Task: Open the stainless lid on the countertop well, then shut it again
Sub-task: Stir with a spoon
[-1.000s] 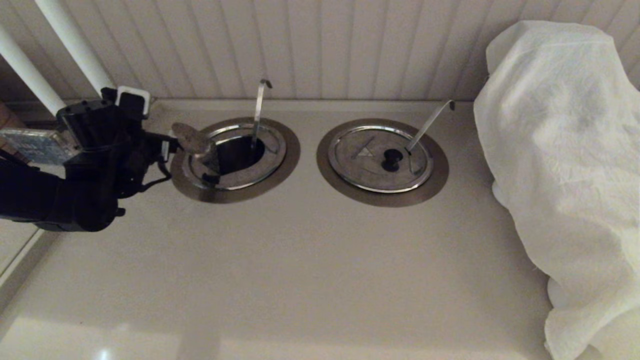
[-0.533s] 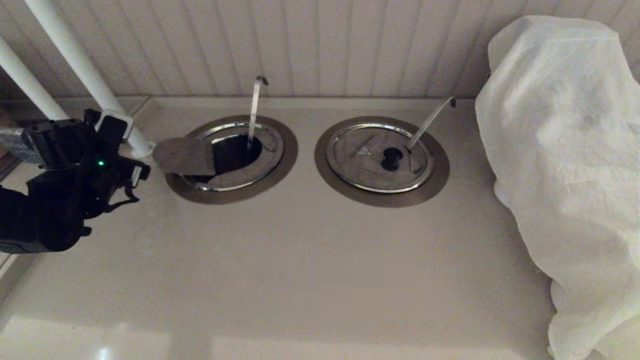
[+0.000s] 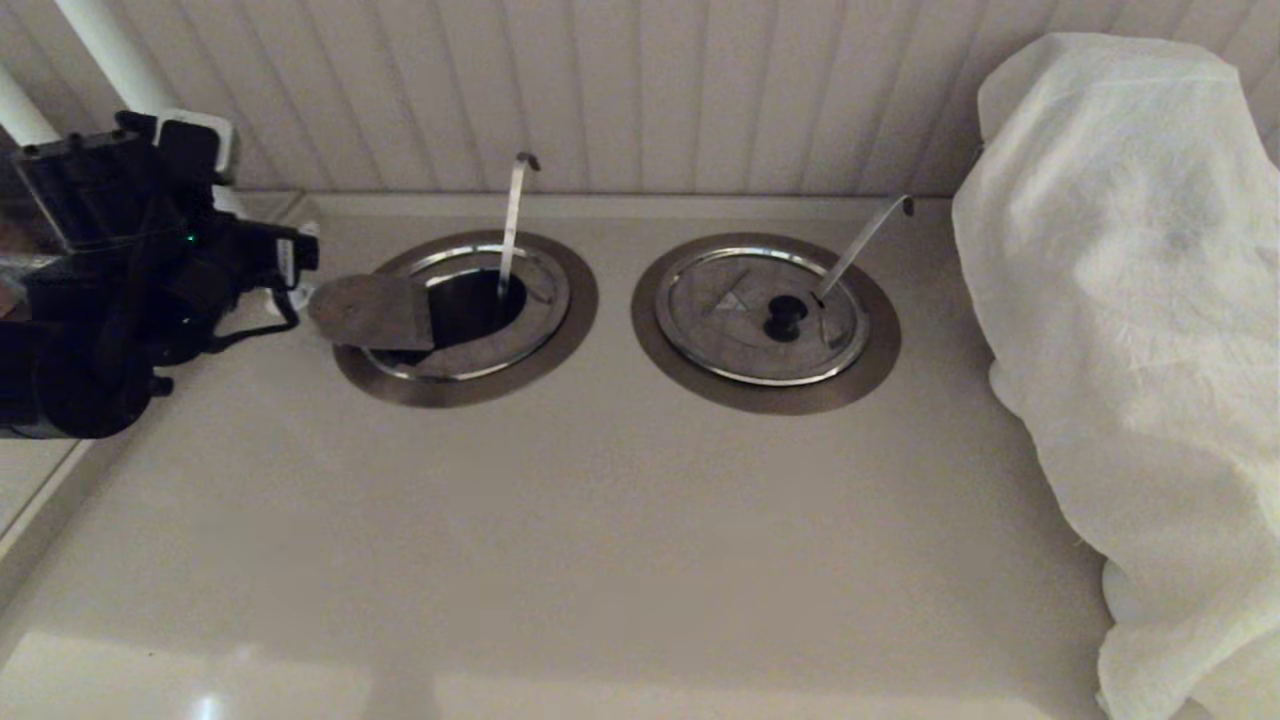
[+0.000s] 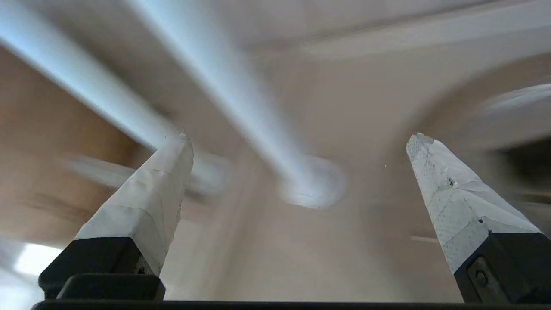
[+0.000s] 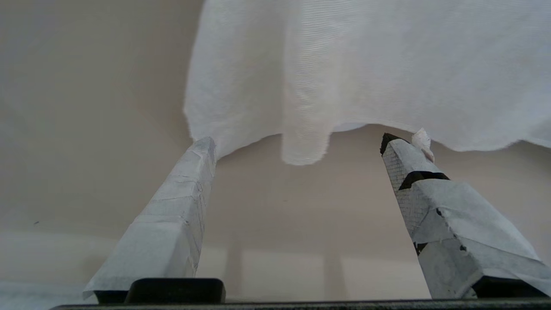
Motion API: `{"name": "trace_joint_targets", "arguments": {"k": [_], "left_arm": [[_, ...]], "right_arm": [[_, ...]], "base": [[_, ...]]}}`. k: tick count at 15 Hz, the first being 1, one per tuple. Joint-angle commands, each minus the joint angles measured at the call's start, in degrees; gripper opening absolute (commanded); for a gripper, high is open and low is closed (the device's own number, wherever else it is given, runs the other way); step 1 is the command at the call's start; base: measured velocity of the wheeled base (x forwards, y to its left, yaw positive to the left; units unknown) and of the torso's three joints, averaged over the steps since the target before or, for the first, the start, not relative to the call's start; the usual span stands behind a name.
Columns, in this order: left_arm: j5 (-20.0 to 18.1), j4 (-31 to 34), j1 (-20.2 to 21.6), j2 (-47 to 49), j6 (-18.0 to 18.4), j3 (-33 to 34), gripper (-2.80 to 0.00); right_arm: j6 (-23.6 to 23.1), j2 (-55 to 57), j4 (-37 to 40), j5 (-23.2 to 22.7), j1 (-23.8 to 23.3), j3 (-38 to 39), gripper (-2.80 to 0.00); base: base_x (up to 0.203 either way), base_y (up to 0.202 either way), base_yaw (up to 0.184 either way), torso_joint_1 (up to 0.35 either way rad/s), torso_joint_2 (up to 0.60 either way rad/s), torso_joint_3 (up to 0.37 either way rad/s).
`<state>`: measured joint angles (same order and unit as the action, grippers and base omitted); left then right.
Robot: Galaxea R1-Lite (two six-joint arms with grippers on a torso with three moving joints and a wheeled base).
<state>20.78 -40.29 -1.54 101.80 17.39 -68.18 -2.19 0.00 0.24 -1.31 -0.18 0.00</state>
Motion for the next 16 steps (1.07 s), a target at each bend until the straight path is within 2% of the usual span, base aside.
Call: {"name": "trace_joint_targets", "arguments": {"k": [1, 2, 4, 7, 9, 12, 16], "left_arm": [[-1.6, 9.82, -4.36, 3.98, -9.72, -6.71, 0.0], [-3.58, 11.74, -5.52, 7.25, -11.68, -9.86, 0.0], [-7.08, 12.66, -6.73, 13.09, -13.14, -17.74, 0.0], [-9.77, 15.76, -7.86, 22.12, -13.96, -31.7, 0.0], [-12.89, 19.14, -8.19, 26.87, -14.19, -38.56, 0.0], [-18.83, 20.52, -8.44, 30.76, -16.12, -42.56, 0.0], [-30.34, 21.06, -8.4, 31.29, -24.07, -44.4, 0.0]], "right_arm": [[-0.01, -0.09, 0.02, -0.01, 0.01, 0.09, 0.0], [-0.01, -0.09, 0.02, -0.01, 0.01, 0.09, 0.0], [-0.01, -0.09, 0.02, -0.01, 0.01, 0.09, 0.0], [-0.01, -0.09, 0.02, -0.01, 0.01, 0.09, 0.0], [-0.01, -0.09, 0.02, -0.01, 0.01, 0.09, 0.0], [-0.01, -0.09, 0.02, -0.01, 0.01, 0.09, 0.0], [-0.01, -0.09, 0.02, -0.01, 0.01, 0.09, 0.0]], "base": [[0.0, 0.0, 0.0, 0.0, 0.0, 0.0], [0.0, 0.0, 0.0, 0.0, 0.0, 0.0], [0.0, 0.0, 0.0, 0.0, 0.0, 0.0], [0.0, 0.0, 0.0, 0.0, 0.0, 0.0], [0.0, 0.0, 0.0, 0.0, 0.0, 0.0], [0.0, 0.0, 0.0, 0.0, 0.0, 0.0], [0.0, 0.0, 0.0, 0.0, 0.0, 0.0]]}}
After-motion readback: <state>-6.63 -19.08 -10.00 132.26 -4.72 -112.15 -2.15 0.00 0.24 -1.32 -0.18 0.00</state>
